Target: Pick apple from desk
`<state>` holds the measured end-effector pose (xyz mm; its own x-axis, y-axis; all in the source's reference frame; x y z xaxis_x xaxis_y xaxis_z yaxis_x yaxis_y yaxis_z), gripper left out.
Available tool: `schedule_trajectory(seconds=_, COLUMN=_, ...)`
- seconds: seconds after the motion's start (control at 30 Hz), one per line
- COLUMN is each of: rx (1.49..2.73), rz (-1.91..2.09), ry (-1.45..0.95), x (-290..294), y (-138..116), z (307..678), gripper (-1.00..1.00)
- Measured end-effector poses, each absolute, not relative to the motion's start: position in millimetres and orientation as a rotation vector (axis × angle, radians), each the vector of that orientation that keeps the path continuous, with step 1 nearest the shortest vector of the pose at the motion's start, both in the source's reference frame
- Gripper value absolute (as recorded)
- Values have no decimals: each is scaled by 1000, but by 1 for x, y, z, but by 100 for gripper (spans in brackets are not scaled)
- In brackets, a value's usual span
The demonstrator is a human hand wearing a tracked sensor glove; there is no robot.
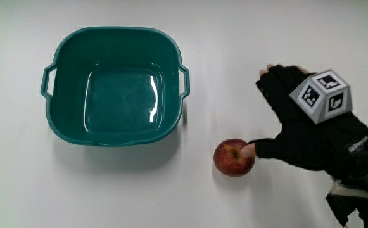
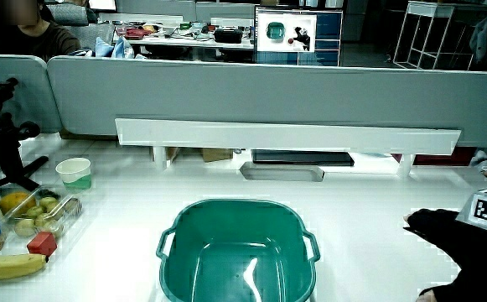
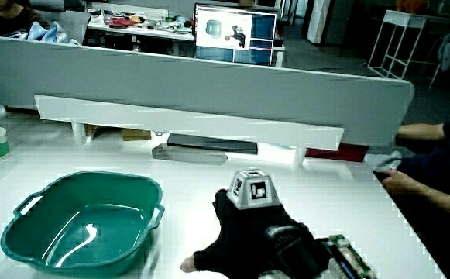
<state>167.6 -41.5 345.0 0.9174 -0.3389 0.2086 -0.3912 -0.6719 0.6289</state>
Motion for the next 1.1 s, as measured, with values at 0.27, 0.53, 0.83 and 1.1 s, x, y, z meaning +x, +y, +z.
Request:
schedule_trajectory(seconds=0.27, rx=2313, rz=125, ry=-539, x=159, y=-31, z=358, gripper=0)
schedule_trajectory(seconds=0.53, rx=2264, rz=124, ry=-535, x=156, y=-21, z=377, gripper=0)
schedule_trajectory(seconds=0.83, rx=2197, rz=122, ry=-551, x=147, y=-8, z=401, gripper=0)
schedule_trajectory(seconds=1.1, rx=2150, rz=99, ry=-561, x=140, y=1, z=418, gripper=0)
